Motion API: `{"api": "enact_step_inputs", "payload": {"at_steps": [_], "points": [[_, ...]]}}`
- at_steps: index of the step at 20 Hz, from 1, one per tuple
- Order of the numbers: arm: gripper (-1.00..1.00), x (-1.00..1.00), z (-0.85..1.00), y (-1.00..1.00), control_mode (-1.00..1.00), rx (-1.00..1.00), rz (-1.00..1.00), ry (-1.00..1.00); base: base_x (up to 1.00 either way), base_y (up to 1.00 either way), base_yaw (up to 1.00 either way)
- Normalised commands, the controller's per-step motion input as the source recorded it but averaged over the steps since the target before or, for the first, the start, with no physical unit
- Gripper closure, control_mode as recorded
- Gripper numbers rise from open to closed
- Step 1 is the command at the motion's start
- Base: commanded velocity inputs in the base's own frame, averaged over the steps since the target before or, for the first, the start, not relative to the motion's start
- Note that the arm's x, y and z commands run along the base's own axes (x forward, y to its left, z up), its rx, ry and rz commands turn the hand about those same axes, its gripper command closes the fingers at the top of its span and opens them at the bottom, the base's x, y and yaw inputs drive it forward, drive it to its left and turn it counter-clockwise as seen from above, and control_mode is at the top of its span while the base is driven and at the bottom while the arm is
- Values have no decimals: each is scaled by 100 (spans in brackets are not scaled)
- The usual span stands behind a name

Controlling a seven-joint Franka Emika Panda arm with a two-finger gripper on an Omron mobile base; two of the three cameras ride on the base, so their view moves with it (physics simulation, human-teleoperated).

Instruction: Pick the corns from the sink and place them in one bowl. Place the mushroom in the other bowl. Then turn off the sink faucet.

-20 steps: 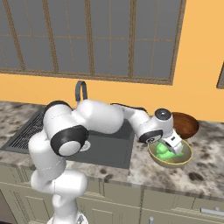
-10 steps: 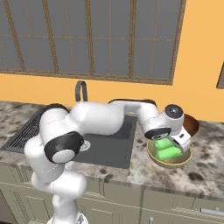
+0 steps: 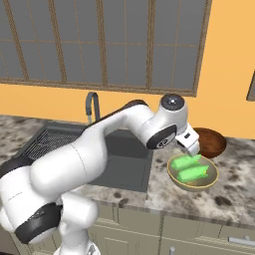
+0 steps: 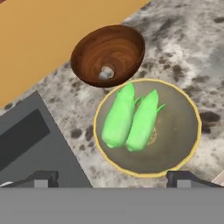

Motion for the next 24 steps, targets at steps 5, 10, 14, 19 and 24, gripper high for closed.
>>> {"api": "enact_step_inputs", "payload": {"at_steps": [5, 10, 14, 19, 24], "points": [[-100, -9, 17, 63, -100, 1, 13, 19, 0, 0, 0], [-100, 30, 5, 24, -100, 24, 43, 19, 0, 0, 0], [-100, 52, 14, 7, -100, 29, 34, 9, 0, 0, 0], [-100, 10, 2, 55, -100, 11, 13, 0, 0, 0, 0], [-100, 16, 0, 65, -100, 7, 11, 0, 0, 0, 0]]}}
